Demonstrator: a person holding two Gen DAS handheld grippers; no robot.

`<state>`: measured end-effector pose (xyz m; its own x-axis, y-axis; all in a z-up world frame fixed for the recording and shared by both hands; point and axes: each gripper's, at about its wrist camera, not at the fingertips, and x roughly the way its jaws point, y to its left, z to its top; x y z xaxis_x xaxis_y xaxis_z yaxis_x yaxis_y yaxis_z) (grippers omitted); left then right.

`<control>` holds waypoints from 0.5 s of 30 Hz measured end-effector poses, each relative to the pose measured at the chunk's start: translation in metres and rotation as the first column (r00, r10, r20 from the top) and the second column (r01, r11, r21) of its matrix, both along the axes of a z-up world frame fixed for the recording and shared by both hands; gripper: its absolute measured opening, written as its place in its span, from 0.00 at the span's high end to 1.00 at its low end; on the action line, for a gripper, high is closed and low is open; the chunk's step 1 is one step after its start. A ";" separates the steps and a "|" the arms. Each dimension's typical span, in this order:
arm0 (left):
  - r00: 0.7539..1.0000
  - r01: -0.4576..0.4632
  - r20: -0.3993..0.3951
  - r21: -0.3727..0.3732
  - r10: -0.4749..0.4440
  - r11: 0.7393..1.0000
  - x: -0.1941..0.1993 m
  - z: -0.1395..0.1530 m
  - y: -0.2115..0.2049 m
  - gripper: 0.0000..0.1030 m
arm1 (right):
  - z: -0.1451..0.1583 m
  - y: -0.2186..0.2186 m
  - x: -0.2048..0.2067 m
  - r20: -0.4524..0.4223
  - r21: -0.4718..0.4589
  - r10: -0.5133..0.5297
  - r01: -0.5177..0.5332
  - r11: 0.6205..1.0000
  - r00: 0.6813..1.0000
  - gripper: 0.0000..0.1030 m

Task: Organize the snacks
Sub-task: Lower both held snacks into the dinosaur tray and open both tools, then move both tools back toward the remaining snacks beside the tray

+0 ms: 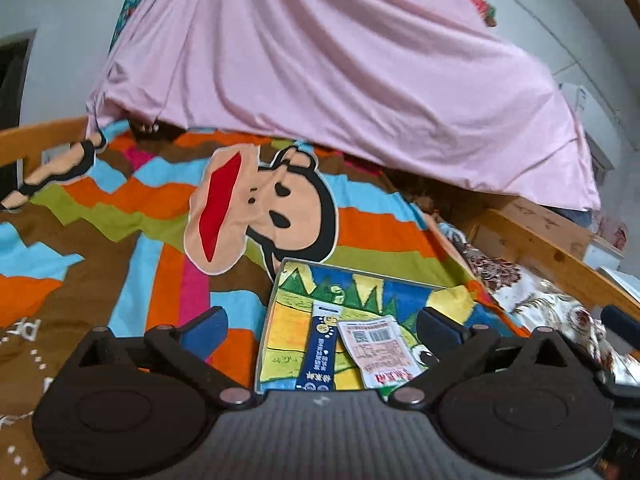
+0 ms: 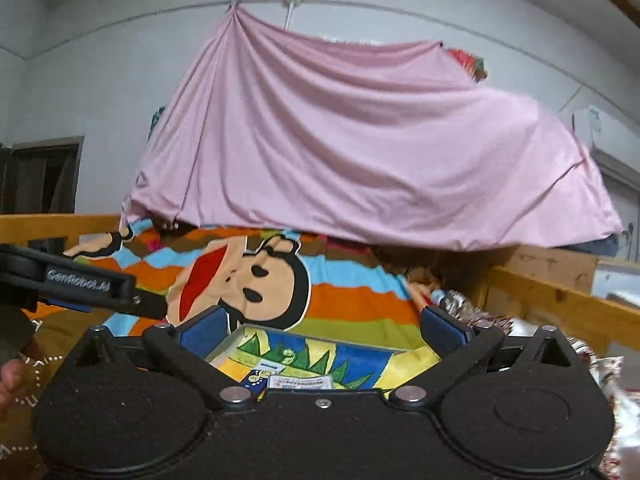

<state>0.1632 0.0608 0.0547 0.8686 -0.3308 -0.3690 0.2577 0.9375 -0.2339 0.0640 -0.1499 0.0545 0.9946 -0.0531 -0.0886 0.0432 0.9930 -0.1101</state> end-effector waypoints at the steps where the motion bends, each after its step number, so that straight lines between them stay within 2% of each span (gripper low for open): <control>1: 1.000 0.001 0.014 0.006 -0.001 1.000 -0.009 0.002 0.001 0.01 | 0.002 0.000 -0.009 0.011 0.000 -0.002 0.002 1.000 1.000 0.01; 7: 0.997 -0.026 0.072 0.016 0.025 1.000 -0.056 0.007 0.006 0.01 | 0.012 0.000 -0.054 0.045 -0.001 0.004 -0.003 1.000 0.999 0.01; 10: 0.997 -0.041 0.071 0.014 0.039 0.999 -0.078 0.004 0.010 0.01 | 0.013 -0.001 -0.076 0.046 0.005 0.004 -0.004 1.000 0.999 0.01; 15: 0.996 -0.070 0.051 0.070 0.067 0.995 -0.111 -0.002 0.012 0.01 | 0.010 -0.001 -0.106 0.006 0.008 0.004 -0.004 1.000 1.000 0.01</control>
